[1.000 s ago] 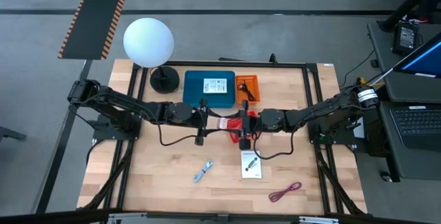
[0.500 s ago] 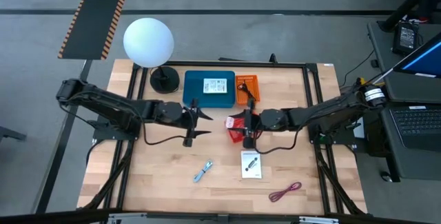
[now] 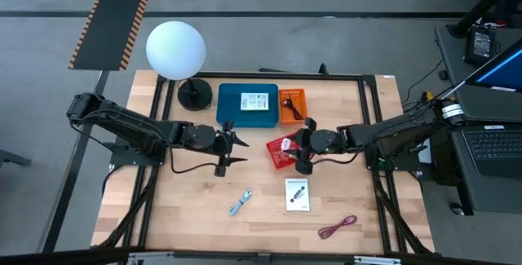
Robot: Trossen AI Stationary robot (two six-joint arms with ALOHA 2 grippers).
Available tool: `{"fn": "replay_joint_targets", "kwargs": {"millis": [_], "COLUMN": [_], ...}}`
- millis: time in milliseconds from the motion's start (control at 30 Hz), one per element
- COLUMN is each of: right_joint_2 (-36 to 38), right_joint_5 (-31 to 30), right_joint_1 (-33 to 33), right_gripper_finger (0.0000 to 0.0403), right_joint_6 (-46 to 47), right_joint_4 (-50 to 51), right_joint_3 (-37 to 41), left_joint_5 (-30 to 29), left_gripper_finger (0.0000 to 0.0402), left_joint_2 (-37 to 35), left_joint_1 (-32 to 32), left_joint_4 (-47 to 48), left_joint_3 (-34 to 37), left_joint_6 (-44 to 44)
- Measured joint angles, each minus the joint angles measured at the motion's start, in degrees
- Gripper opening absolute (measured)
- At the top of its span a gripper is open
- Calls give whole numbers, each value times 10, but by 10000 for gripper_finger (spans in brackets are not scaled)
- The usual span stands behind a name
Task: Pick and place items into bin
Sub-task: Put the pink charger adapter into the red bin
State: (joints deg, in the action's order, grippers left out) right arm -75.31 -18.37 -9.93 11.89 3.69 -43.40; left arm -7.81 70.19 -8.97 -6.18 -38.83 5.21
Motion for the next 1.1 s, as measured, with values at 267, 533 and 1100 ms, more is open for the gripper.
{"fn": "replay_joint_targets", "kwargs": {"millis": [267, 533, 1100], "right_joint_2": [-11, -52, -133], "right_joint_5": [0, 0, 1], "right_joint_1": [0, 0, 0], "right_gripper_finger": [159, 159, 171], "right_joint_6": [60, 104, 119], "right_joint_4": [11, 18, -9], "right_joint_3": [0, 0, 0], "left_joint_5": [0, 0, 0], "left_gripper_finger": [214, 214, 214], "left_joint_2": [0, 0, 1], "left_joint_1": [0, 0, 0], "left_joint_4": [0, 0, 2], "left_joint_3": [0, 0, 0], "left_joint_6": [-2, -26, -30]}}
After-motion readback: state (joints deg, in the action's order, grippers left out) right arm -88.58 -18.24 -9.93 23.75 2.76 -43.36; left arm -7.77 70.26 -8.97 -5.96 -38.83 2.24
